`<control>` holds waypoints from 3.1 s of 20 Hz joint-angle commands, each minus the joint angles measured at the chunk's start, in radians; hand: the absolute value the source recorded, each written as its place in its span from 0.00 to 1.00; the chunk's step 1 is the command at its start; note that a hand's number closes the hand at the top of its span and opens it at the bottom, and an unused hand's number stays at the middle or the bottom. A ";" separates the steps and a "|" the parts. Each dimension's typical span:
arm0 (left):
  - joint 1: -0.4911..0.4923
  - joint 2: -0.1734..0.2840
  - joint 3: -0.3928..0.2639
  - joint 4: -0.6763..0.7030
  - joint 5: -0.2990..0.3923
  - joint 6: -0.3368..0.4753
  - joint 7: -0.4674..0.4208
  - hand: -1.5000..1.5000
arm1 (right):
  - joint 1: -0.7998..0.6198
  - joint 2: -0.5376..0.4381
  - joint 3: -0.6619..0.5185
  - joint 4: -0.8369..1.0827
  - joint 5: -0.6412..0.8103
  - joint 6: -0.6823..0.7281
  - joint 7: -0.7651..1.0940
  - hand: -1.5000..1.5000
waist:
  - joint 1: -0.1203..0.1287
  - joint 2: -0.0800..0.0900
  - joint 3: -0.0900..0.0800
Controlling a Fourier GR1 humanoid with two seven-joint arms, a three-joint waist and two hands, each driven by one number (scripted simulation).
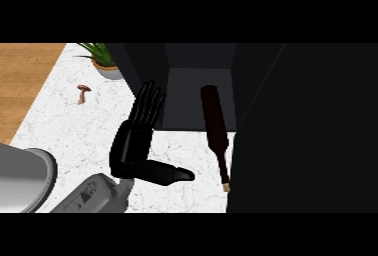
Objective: Pick up the wine, place it into the cabinet and close the cabinet
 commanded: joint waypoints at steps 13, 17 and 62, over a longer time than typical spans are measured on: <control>0.434 0.221 0.045 -0.536 -0.121 0.134 0.046 0.00 | 0.065 -0.164 0.153 -0.128 -0.070 0.236 0.119 1.00 | -0.010 0.004 -0.001; 0.641 0.319 0.134 -0.605 -0.076 0.016 -0.066 0.00 | 0.142 -0.146 0.219 -0.134 -0.135 0.245 0.142 1.00 | 0.004 0.001 -0.002; 0.966 0.391 0.806 -0.635 0.210 -0.577 0.116 0.00 | -1.041 -0.013 0.318 0.956 0.115 -0.305 0.039 1.00 | -0.005 0.013 -0.001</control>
